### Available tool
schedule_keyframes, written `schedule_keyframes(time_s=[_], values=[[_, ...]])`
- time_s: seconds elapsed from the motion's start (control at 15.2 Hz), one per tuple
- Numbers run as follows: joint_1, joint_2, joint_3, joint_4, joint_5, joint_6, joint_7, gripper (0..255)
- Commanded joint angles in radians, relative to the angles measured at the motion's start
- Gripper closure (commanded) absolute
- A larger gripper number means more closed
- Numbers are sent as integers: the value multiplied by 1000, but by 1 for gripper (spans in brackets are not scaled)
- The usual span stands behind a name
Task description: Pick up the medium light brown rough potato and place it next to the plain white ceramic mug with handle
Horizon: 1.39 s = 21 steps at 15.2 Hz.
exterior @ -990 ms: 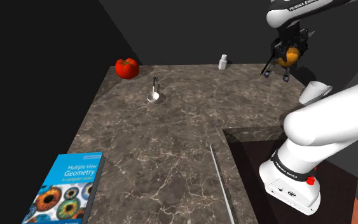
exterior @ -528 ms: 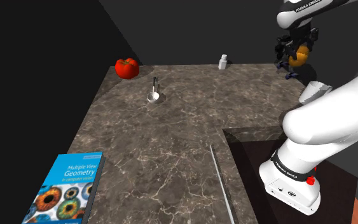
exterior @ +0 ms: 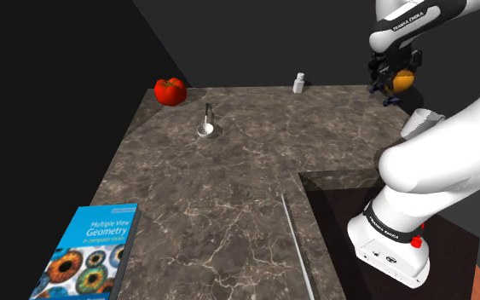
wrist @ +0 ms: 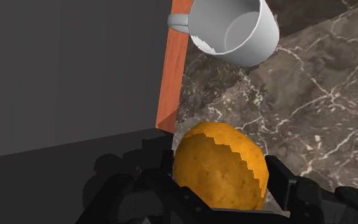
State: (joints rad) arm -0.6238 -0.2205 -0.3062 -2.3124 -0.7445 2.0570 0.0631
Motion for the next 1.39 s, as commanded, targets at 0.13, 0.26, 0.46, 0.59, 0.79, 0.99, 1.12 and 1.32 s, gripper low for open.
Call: schedule_keyframes(time_s=[0.13, 0.26, 0.46, 0.59, 0.79, 0.99, 1.12, 1.32], values=[[-3, 28, -6, -24, -15, 52, 29, 255], [-5, 42, -9, -37, -23, 75, 44, 255], [-8, 65, -13, -54, -36, 110, 67, 255], [-10, 82, -16, -64, -45, 134, 83, 255], [-14, 108, -20, -78, -59, 169, 108, 255], [-17, 137, -24, -90, -73, 205, 133, 255], [-19, 157, -26, -97, -83, 228, 151, 255], [-23, 189, -30, -105, -100, 263, 178, 255]])
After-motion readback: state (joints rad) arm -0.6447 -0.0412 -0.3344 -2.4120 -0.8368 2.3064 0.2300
